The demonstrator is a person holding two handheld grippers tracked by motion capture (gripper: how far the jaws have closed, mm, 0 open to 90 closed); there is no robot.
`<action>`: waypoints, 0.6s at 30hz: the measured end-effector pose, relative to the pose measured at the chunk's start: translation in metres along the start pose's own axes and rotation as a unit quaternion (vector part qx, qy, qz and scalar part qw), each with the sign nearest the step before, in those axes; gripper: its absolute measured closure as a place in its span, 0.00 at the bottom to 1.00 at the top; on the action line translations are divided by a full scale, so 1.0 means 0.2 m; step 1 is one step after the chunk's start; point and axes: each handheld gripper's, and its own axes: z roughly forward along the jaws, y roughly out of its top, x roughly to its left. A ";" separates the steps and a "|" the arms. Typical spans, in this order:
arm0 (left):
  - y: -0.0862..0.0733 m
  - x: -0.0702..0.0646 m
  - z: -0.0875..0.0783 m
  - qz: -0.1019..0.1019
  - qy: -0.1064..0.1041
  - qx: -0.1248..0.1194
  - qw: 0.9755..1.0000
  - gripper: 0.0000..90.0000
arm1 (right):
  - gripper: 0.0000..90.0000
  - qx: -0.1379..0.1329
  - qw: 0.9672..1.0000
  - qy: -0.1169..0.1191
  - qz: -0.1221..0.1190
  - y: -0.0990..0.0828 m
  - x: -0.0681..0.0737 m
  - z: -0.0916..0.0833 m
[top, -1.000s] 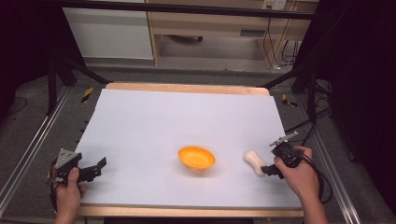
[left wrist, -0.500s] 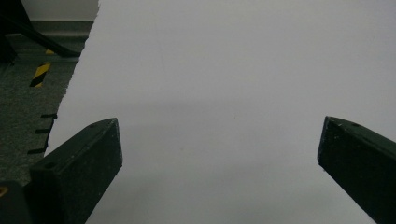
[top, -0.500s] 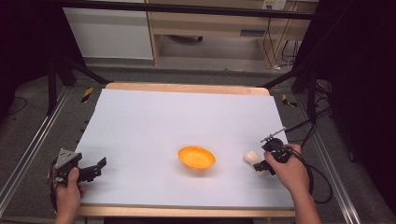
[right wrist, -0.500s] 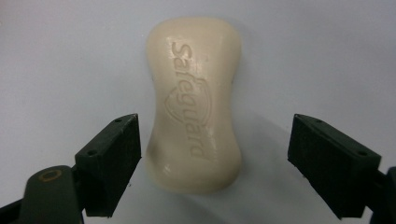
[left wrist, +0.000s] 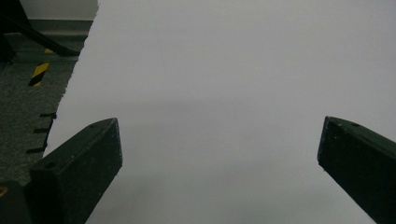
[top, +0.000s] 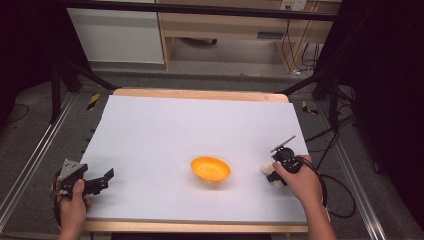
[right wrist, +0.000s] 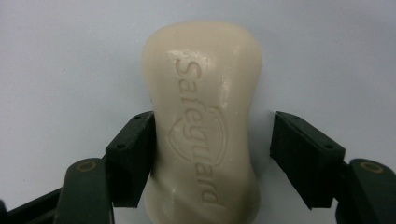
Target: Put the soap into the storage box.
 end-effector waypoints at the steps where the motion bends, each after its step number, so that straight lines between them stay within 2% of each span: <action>1: 0.00 0.00 0.00 0.000 0.000 0.000 1.000 0.00 | 0.37 0.002 1.000 -0.002 0.003 0.00 0.00 0.00; 11: 0.00 0.00 0.00 -0.001 0.000 0.001 1.000 0.00 | 0.44 0.012 1.000 -0.018 -0.002 0.01 0.02 0.00; 13: 0.00 0.00 0.00 -0.001 0.000 0.001 1.000 0.00 | 0.48 0.013 1.000 -0.015 0.000 0.01 0.03 0.00; 18: 0.00 0.00 0.00 -0.001 0.000 0.002 1.000 0.00 | 0.51 0.013 1.000 -0.013 -0.006 0.01 0.03 -0.01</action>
